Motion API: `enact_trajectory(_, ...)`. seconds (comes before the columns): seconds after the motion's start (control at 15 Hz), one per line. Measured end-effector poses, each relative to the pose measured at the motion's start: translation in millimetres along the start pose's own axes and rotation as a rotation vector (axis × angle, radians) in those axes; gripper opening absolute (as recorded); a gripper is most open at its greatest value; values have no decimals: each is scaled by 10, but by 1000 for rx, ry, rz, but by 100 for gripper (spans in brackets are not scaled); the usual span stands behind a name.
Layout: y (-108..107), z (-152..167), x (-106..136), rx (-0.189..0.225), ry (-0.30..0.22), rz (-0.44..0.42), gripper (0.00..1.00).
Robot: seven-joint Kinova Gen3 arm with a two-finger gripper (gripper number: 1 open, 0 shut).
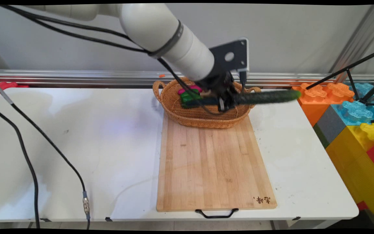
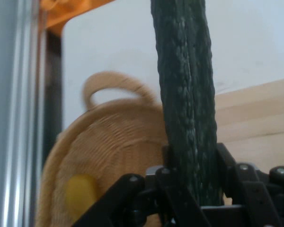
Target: Place the picked object in the vegetable basket
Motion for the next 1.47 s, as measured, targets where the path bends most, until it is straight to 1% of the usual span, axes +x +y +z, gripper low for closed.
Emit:
enact_trajectory(0.07, -67, 25, -52, 11, -7, -18, 0)
enact_trajectory(0.2, -254, 134, -239, 36, -32, -72, 0)
enact_trajectory(0.33, -392, 270, -442, 47, -59, -115, 0)
enact_trajectory(0.47, -488, 433, -671, 42, -89, -162, 0)
enact_trajectory(0.6, -547, 572, -817, 33, -101, -192, 0)
enact_trajectory(0.8, -591, 745, -959, 15, -103, -227, 0)
enact_trajectory(1.13, -612, 909, -1107, -7, -105, -263, 0)
enact_trajectory(1.2, -616, 927, -1128, -8, -104, -267, 100)
enact_trajectory(1.47, -630, 960, -1189, -9, -103, -285, 100)
